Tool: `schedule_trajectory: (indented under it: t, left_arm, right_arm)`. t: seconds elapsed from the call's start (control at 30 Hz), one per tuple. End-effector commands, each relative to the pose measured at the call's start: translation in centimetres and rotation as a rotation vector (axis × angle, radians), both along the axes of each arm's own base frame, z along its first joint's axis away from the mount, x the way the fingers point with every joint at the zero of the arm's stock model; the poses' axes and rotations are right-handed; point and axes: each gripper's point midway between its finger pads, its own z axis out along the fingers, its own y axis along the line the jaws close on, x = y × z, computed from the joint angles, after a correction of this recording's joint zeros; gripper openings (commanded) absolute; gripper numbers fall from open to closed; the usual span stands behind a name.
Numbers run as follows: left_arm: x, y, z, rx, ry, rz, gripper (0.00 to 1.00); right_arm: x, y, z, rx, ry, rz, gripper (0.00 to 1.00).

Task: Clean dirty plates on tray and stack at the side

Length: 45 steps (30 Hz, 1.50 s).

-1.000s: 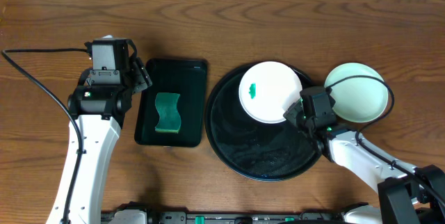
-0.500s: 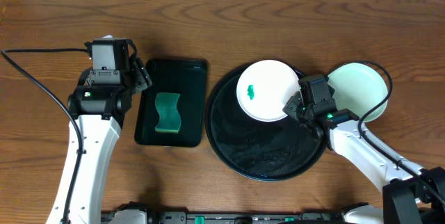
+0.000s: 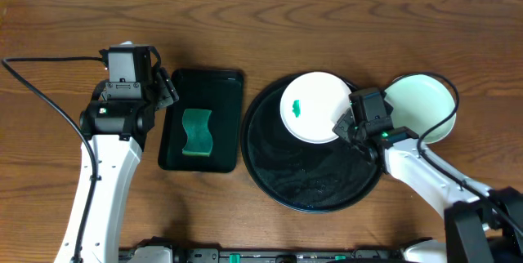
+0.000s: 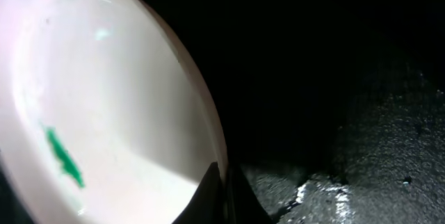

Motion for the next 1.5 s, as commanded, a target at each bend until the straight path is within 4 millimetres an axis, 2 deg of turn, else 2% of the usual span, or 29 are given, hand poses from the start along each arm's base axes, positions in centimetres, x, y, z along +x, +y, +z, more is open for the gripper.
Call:
schedule_trajectory:
  t: [0.0, 0.07, 0.1, 0.13, 0.17, 0.2, 0.23, 0.33, 0.47, 0.63, 0.77, 0.87, 0.93, 1.03, 1.13, 1.17, 1.27, 1.3, 1.37, 1.47]
  left_arm:
    - [0.2, 0.4, 0.6, 0.017, -0.014, 0.014, 0.8]
    - [0.2, 0.4, 0.6, 0.017, -0.014, 0.014, 0.8]
    - [0.2, 0.4, 0.6, 0.017, -0.014, 0.014, 0.8]
    - [0.2, 0.4, 0.6, 0.017, -0.014, 0.014, 0.8]
    - [0.2, 0.4, 0.6, 0.017, -0.014, 0.014, 0.8]
    - [0.2, 0.4, 0.6, 0.017, -0.014, 0.014, 0.8]
    - [0.2, 0.4, 0.6, 0.017, -0.014, 0.014, 0.8]
    - [0.2, 0.4, 0.6, 0.017, -0.014, 0.014, 0.8]
    - [0.2, 0.4, 0.6, 0.017, -0.014, 0.014, 0.8]
    - [0.2, 0.4, 0.6, 0.017, -0.014, 0.014, 0.8]
    - [0.2, 0.4, 0.6, 0.017, -0.014, 0.014, 0.8]
    - [0.2, 0.4, 0.6, 0.017, -0.014, 0.014, 0.8]
    - [0.2, 0.4, 0.6, 0.017, -0.014, 0.014, 0.8]
    - [0.2, 0.4, 0.6, 0.017, -0.014, 0.014, 0.8]
    - [0.2, 0.4, 0.6, 0.017, -0.014, 0.014, 0.8]
    - [0.2, 0.4, 0.6, 0.017, -0.014, 0.014, 0.8]
    - [0.2, 0.4, 0.6, 0.017, -0.014, 0.014, 0.8]
    - [0.2, 0.4, 0.6, 0.017, -0.014, 0.014, 0.8]
    - [0.2, 0.4, 0.6, 0.017, -0.014, 0.014, 0.8]
    - [0.2, 0.4, 0.6, 0.017, -0.014, 0.014, 0.8]
  right_arm:
    - [0.0, -0.1, -0.8, -0.028, 0.015, -0.016, 0.01]
    - [-0.1, -0.1, -1.0, -0.031, 0.021, -0.014, 0.03]
    - [-0.1, -0.1, -1.0, -0.035, 0.019, -0.005, 0.07]
    - [0.1, 0.0, -0.6, -0.045, 0.006, 0.04, 0.3]
    - [0.3, 0.3, -0.3, -0.041, -0.003, 0.071, 0.45]
    - [0.5, 0.6, 0.3, -0.034, -0.017, 0.113, 0.59]
    - [0.9, 0.9, 0.9, -0.028, -0.034, 0.155, 0.63]
    - [1.8, 0.9, 3.3, -0.017, -0.057, 0.226, 0.69]
    - [3.1, -0.3, 7.7, -0.014, -0.047, 0.337, 0.7]
    - [3.0, -3.8, 13.2, -0.072, 0.007, 0.41, 0.7]
    - [2.5, -5.7, 15.2, -0.095, 0.033, 0.416, 0.72]
    - [1.7, -6.0, 14.5, -0.097, 0.077, 0.439, 0.71]
    - [1.4, -5.5, 13.7, -0.072, 0.109, 0.477, 0.7]
    - [1.6, -4.3, 11.3, -0.025, 0.167, 0.547, 0.69]
    - [1.6, -4.1, 8.2, -0.014, 0.259, 0.562, 0.69]
    - [1.7, -4.1, 7.3, -0.015, 0.282, 0.567, 0.66]
    - [2.7, -4.2, 4.8, -0.028, 0.312, 0.566, 0.38]
    - [3.4, -4.2, 3.8, -0.028, 0.307, 0.566, 0.34]
    - [4.1, -4.1, 2.8, -0.029, 0.302, 0.566, 0.24]
    - [4.8, -4.1, 1.8, -0.032, 0.294, 0.567, 0.22]
